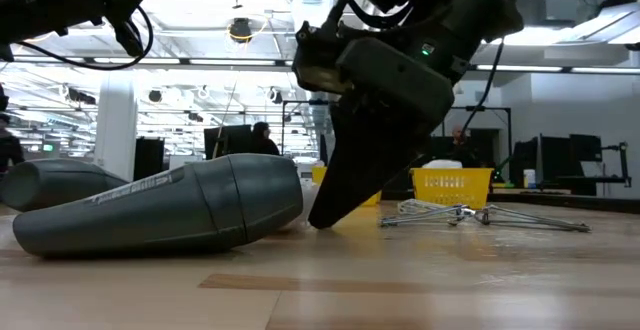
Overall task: Pick & Place Travel size toiletries
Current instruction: Put the white cotton pack into the right yellow bin
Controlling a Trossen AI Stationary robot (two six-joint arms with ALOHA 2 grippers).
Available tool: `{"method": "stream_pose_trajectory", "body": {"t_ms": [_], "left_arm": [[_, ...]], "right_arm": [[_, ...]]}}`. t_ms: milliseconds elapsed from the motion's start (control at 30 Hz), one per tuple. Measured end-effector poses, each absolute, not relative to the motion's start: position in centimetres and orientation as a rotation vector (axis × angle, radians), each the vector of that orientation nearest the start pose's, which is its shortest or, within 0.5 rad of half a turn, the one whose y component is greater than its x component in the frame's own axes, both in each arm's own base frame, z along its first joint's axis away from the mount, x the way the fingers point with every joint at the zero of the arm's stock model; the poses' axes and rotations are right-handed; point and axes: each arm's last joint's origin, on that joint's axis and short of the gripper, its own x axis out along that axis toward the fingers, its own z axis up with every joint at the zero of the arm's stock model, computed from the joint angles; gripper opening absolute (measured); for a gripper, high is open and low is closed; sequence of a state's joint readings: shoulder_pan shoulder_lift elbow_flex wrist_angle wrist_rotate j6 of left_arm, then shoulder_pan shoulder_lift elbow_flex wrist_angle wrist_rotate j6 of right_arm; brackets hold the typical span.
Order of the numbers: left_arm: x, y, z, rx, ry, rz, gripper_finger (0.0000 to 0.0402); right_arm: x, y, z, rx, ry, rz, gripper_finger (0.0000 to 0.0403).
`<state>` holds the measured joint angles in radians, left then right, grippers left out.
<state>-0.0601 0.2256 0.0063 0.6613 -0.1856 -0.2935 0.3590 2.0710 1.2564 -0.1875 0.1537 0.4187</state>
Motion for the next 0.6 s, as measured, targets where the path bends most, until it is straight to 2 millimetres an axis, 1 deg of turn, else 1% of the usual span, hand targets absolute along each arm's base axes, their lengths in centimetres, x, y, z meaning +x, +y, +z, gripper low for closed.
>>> {"method": "stream_pose_trajectory", "body": {"t_ms": [167, 367, 433, 500, 600], "left_arm": [[10.20, -0.08, 20.88, -0.343, -0.454, 0.058, 0.0008], [10.20, -0.08, 20.88, -0.342, -0.454, 0.059, 0.0008], [10.20, -0.08, 20.89, -0.342, -0.454, 0.058, 0.0008], [10.19, -0.08, 20.90, -0.342, -0.455, 0.058, 0.0008], [10.20, -0.08, 20.90, -0.342, -0.455, 0.058, 0.0008]], "right_arm": [[38.56, 13.89, 11.76, 0.135, 0.989, -0.017, 0.0073], [38.58, 13.83, 11.77, 0.178, 0.995, -0.021, 0.0012], [38.60, 13.77, 11.78, 0.194, 0.996, -0.027, 0.0004], [38.63, 13.76, 11.84, 0.203, 0.999, -0.033, 0.0005], [38.99, 13.89, 12.53, 0.188, 1.007, -0.029, 0.0001]]}}
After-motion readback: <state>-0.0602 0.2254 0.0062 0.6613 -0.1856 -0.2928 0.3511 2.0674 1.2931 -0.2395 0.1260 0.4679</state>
